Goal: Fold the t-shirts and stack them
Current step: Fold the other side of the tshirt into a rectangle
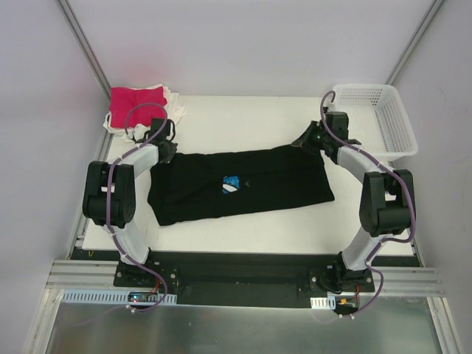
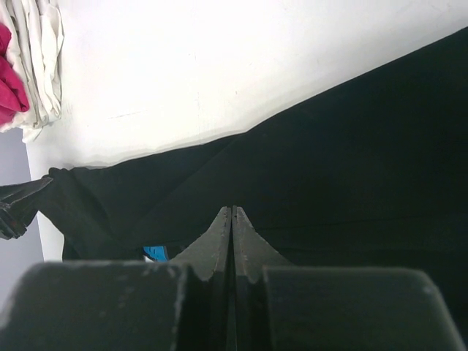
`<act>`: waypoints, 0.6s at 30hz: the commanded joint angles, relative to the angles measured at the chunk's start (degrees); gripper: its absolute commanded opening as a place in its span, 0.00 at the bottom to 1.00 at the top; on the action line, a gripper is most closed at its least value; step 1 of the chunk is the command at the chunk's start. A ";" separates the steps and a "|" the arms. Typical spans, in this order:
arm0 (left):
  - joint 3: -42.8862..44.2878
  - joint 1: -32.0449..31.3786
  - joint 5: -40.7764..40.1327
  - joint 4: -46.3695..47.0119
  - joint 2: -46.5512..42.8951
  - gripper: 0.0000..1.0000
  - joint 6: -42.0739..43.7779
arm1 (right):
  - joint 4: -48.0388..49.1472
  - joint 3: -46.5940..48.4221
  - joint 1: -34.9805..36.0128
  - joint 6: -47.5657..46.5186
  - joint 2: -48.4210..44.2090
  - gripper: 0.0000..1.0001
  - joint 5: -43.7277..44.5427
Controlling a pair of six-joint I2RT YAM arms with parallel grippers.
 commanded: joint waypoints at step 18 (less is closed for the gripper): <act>0.62 3.20 -5.15 0.55 -1.03 0.00 -0.14 | 0.72 -0.14 -3.55 -0.64 -1.35 0.01 0.01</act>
